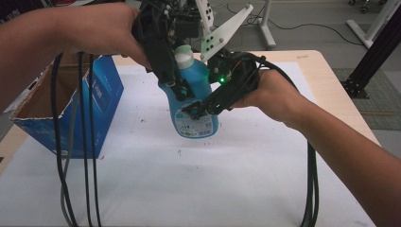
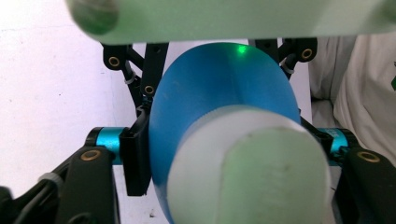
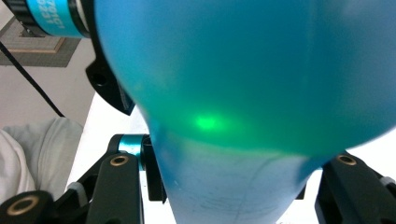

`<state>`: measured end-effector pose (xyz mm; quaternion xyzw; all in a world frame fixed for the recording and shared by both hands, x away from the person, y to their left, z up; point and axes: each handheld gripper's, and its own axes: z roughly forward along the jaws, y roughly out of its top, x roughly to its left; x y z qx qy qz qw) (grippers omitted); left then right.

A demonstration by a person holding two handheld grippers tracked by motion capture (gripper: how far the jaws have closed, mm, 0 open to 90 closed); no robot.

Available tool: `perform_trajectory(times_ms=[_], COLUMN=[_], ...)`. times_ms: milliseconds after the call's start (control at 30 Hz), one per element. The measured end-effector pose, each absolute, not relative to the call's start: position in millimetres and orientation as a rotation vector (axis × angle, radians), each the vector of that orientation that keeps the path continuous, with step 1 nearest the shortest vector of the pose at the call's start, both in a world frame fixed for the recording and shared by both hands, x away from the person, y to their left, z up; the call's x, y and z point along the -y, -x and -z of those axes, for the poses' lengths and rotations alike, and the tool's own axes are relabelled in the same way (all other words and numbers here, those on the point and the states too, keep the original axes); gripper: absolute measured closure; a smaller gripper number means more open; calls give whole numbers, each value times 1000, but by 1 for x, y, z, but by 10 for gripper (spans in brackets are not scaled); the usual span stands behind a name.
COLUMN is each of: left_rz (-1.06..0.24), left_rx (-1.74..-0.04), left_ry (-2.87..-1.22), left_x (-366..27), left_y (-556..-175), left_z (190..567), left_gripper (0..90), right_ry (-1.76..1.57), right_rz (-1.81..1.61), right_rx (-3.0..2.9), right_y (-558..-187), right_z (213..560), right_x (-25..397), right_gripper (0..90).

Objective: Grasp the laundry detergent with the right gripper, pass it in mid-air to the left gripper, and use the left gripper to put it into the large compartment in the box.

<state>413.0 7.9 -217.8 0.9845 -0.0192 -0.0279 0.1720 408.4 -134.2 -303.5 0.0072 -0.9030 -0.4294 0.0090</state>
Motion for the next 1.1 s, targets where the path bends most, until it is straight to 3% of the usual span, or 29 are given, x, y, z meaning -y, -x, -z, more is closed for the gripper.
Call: perform_trajectory(times_ms=[400, 567, 600, 767, 800, 1100], left_rz=[70, 105, 110, 115, 111, 49], left_rx=[67, -25, -48, -107, -111, -219], left_ry=[-2788, -2783, -2789, -2801, -2808, -2808], left_x=[-8, -10, -11, -19, -21, -43], left_y=[-411, -412, -412, -412, -412, -410], left_z=[217, 215, 215, 208, 206, 185], left_gripper=[378, 380, 380, 380, 380, 380], right_ry=[-29, -21, 0, 42, 57, 167], right_rz=[1347, 1363, 1351, 1291, 1285, 1195], right_rx=[2812, 2787, 2797, 2796, 2807, 2836], right_y=[-407, -407, -407, -408, -407, -407], right_z=[303, 303, 303, 308, 309, 304], right_x=[135, 134, 134, 137, 138, 158], right_gripper=[464, 443, 303, 192, 102, 105])
